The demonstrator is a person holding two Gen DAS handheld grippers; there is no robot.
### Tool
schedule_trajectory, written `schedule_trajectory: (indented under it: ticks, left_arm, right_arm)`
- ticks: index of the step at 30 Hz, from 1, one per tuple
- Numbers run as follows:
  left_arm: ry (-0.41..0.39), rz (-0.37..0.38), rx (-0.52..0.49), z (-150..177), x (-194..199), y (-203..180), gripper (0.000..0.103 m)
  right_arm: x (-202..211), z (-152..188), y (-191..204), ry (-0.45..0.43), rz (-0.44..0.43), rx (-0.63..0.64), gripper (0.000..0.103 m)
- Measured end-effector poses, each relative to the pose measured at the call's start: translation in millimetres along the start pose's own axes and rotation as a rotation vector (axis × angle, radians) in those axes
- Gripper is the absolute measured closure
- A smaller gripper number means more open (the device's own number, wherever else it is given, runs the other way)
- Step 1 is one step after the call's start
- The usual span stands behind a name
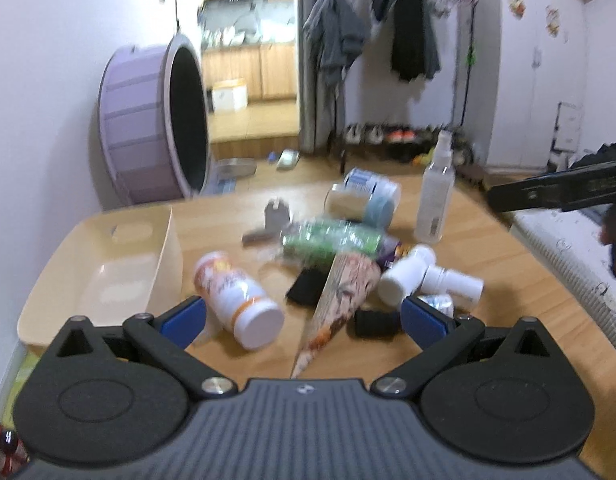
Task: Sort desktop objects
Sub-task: 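Grasp the clear spray bottle with the right tool, then carry the spray bottle into the cream basket and open the right tool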
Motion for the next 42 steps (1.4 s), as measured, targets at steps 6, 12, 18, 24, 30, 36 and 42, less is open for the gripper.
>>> schedule_trajectory:
  ticks: [6,12,18,24,30,36,42]
  left_arm:
    - [-0.054,0.031,0.025,-4.5,2.2,7.8,0.002]
    - [-0.128,0.088,0.039,-4.2,3.0,12.1,0.003]
    - [-0.186,0.111,0.035,-5.7,2.9,13.0,0.003]
    - [-0.184,0.109,0.057,-6.4,0.2,16.3,0.003]
    - [-0.189,0.093,0.079,-4.9,7.3,25.9,0.003]
    - [-0.193,0.038,0.075,-8.6,20.6,44.0,0.003]
    - [-0.196,-0.049,0.066,-18.1,42.0,74.5,0.003]
  right_arm:
    - [-9.3,-11.5,-8.1,-0.113,0.051,0.072,0.007]
    - [-39.8,-24.1,-25.6,-0.111,0.070,0.046,0.044]
    - [-61.4,-26.5,-41.3,-0.116,0.063,0.008,0.062]
    - [-72.2,-28.5,-37.7,-0.106,0.049,0.031,0.062]
    - [-70.8,-29.5,-34.4,-0.119,0.040,0.040,0.081]
    - [-54.9,-48.8,-13.6,-0.182,0.002,0.060,0.081]
    - [-53.3,-74.9,46.4,-0.206,-0.125,0.132,0.081]
Point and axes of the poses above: each gripper's, at about its wrist camera, not at the fingertips, and x roughly against the way its jaws point, y to its left, z to its underside, the point moved 3 cm from there along -x, roughly the way its jaws point
